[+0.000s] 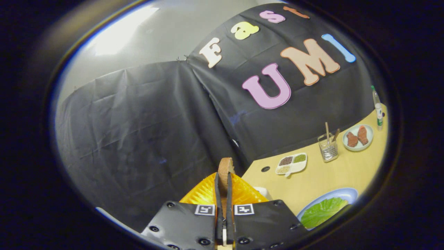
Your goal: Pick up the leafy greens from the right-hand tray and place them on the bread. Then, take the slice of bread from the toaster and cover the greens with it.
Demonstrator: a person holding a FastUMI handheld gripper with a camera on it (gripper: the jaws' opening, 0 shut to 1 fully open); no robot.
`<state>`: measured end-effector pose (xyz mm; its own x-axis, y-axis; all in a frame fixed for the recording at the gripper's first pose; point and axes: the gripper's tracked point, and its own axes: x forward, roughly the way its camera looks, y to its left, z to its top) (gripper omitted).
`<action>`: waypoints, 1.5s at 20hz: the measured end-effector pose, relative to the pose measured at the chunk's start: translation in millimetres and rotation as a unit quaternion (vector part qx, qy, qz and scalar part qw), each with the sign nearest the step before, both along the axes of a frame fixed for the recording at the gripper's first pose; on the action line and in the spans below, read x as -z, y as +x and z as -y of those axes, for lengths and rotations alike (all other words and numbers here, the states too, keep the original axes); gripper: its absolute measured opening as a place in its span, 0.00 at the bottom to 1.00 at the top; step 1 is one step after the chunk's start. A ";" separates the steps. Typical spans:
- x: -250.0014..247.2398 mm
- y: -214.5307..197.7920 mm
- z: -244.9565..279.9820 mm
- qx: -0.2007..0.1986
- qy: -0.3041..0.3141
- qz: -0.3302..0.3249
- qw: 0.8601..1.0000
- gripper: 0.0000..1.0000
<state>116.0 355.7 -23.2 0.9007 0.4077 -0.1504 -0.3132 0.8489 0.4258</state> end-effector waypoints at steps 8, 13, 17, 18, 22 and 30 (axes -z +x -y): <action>21.2 -15.2 118.1 0.087 0.073 -0.011 0.993 0.06; 82.6 -19.9 152.1 0.104 0.095 -0.077 0.987 0.06; 125.1 -24.7 165.8 0.122 0.089 -0.113 0.982 0.06; 136.2 -26.2 171.0 0.129 0.085 -0.124 0.980 0.06; 171.9 -31.8 196.7 0.161 0.047 -0.156 0.973 0.07; 207.0 -47.2 222.9 0.169 -0.066 -0.193 0.964 0.10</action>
<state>68.8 132.8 -230.2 0.8450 0.0560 -0.5318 0.1505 0.9294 0.3370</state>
